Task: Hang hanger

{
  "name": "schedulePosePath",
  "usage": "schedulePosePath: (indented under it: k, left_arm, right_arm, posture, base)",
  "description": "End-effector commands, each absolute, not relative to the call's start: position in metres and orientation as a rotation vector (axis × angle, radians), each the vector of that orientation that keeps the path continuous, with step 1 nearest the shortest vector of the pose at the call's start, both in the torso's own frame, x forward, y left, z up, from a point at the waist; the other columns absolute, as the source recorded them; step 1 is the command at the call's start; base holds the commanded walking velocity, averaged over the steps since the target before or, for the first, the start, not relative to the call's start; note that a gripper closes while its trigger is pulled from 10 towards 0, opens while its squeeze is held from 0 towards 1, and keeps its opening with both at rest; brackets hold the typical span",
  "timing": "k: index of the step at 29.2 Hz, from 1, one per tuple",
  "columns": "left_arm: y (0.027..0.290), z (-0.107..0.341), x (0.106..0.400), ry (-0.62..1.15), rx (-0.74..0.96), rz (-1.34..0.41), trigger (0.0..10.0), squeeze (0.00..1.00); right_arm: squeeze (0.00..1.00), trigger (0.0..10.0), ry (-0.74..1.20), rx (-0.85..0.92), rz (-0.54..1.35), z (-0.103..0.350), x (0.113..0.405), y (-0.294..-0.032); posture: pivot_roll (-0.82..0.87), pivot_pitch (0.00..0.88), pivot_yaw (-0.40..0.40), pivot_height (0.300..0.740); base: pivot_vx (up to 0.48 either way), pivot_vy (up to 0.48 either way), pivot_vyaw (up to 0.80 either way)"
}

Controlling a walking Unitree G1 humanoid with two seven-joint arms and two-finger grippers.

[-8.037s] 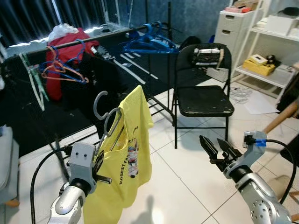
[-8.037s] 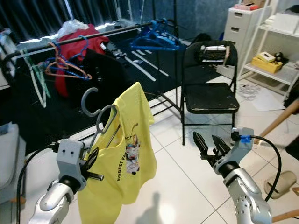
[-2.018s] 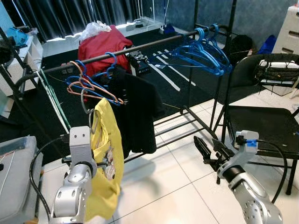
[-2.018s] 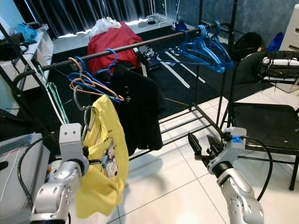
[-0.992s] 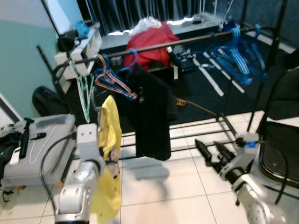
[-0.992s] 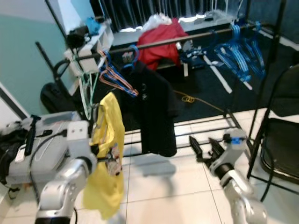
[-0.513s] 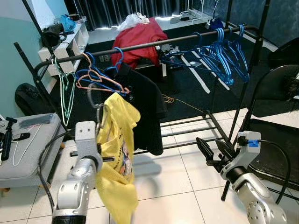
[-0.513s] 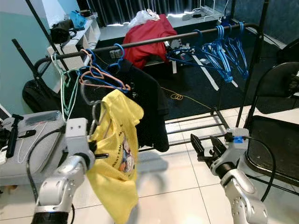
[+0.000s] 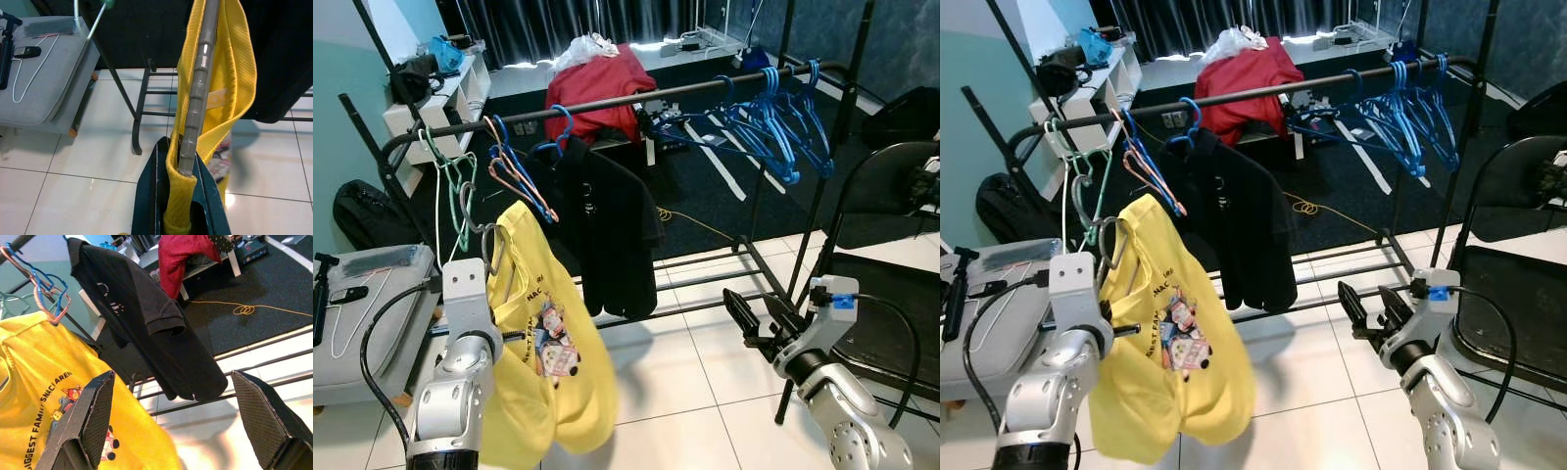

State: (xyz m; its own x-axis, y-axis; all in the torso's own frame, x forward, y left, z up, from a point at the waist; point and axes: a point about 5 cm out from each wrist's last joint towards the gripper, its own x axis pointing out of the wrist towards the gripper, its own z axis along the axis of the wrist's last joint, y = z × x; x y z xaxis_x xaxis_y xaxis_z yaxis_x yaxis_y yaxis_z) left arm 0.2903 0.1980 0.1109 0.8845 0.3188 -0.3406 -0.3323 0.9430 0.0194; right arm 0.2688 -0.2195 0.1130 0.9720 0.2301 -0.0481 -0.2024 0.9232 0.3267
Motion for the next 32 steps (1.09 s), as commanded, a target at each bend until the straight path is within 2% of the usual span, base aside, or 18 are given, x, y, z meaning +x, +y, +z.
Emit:
schedulePosePath:
  k: [1,25,32]
  left_arm:
    - [0.208,0.116,0.292,0.328,-0.015,0.376,10.0,0.00]
    - [0.223,0.124,0.302,0.299,0.006,0.434,10.0,0.00]
    - [0.220,0.123,0.304,0.301,-0.006,0.429,10.0,0.00]
  right_arm:
    - [0.00,10.0,0.096,0.334,0.236,0.111,0.269,-0.214]
    - [0.00,10.0,0.098,0.333,0.236,0.112,0.267,-0.213]
    - [0.00,10.0,0.102,0.333,0.238,0.111,0.267,-0.213]
  posture:
    - [-0.15,0.000,0.128,0.740]
    - [-0.15,0.000,0.128,0.740]
    - [-0.15,0.000,0.123,0.740]
  base:
    - [0.311,0.000,0.00]
    - [0.311,0.000,0.00]
    - [0.301,0.000,0.00]
